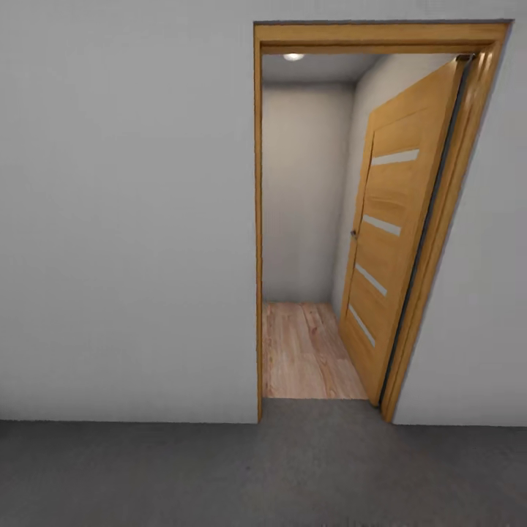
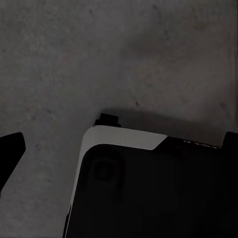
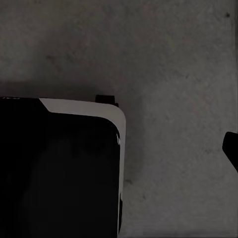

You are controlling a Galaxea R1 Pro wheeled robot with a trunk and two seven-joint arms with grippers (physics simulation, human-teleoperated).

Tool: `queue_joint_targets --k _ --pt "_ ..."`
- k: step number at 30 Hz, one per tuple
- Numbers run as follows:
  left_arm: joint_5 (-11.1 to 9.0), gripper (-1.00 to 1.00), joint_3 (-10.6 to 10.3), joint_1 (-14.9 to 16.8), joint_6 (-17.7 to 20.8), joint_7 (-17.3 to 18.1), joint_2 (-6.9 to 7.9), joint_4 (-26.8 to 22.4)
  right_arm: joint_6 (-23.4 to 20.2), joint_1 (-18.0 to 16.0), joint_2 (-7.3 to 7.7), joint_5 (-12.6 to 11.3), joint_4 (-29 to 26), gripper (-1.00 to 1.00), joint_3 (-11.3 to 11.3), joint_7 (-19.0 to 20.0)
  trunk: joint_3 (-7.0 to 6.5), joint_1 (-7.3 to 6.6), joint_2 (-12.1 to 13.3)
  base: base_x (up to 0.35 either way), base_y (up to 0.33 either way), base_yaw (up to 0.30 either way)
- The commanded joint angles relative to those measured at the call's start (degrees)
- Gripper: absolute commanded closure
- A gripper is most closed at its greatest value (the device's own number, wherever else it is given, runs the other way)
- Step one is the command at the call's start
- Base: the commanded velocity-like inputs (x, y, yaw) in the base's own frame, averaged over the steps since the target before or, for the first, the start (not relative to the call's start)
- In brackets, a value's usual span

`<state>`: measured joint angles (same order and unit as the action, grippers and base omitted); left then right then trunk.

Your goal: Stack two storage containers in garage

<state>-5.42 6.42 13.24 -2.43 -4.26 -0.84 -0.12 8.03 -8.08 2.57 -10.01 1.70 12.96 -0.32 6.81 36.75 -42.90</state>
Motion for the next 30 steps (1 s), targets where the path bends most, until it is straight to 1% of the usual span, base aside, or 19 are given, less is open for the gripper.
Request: queue_joint_targets --k 1,26,30 --pt "-0.6 -1.0 0.2 0.0 -0.2 -0.1 0.01 0.0 0.3 -0.1 -0.02 -0.5 0.2 -1.0 0.5 0.0 0.07 0.01 -0.1 0.0 0.0 -0.3" --pt "-0.6 -1.0 0.2 0.0 -0.2 0.0 -0.15 0.0 0.3 -0.1 -0.02 -0.5 0.2 -1.0 0.5 0.0 -0.42 0.01 -0.1 0.0 0.0 -0.3" --pt "-0.6 -1.0 0.2 0.0 -0.2 0.0 -0.23 0.0 0.3 -0.1 -0.02 -0.4 0.2 -1.0 0.5 0.0 -0.47 0.01 -0.1 0.023 0.0 -0.191"
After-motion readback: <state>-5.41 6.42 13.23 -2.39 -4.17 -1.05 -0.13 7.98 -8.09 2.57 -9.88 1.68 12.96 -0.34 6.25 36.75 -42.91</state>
